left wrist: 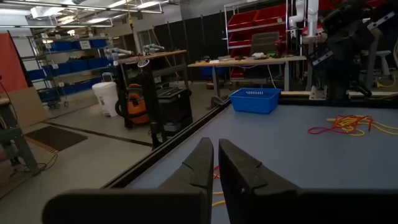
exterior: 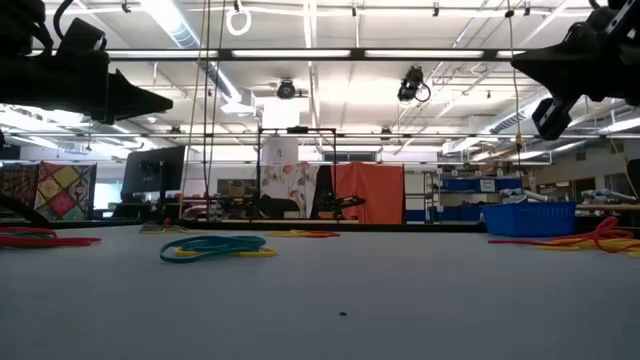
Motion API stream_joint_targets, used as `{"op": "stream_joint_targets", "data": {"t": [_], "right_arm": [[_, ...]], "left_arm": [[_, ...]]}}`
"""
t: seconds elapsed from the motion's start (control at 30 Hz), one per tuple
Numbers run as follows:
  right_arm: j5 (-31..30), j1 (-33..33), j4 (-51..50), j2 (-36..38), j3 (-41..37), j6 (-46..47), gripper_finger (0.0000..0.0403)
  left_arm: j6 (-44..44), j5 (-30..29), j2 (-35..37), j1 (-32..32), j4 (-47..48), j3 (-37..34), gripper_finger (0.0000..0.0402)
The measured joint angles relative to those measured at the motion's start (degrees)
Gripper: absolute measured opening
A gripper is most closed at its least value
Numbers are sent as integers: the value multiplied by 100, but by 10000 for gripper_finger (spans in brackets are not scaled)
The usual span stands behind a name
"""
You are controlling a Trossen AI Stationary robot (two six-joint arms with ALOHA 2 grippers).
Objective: Sort rubber bands into baskets
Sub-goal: Put the blue rubber band into the red bin
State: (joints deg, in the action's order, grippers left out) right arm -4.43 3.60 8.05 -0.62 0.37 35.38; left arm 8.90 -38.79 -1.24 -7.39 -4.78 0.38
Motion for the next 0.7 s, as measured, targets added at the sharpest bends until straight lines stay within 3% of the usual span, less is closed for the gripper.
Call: {"op": "stream_joint_targets", "data": {"t": [0.17, 0.47, 0.57, 0.7], "right_arm": [[0, -1, 0, 0, 1, 65, 27], [-72, 1, 27, 0, -1, 48, 27], [-741, -16, 275, 0, -1, -267, 27], [-1659, -16, 610, 0, -1, -801, 27]], "left_arm": [[1168, -17, 1, 8, -3, 2, 30], [1212, -17, 1, 8, -9, 0, 30], [1051, -17, -1, 6, -114, 2, 30], [92, -15, -1, 6, -353, 0, 30]]}}
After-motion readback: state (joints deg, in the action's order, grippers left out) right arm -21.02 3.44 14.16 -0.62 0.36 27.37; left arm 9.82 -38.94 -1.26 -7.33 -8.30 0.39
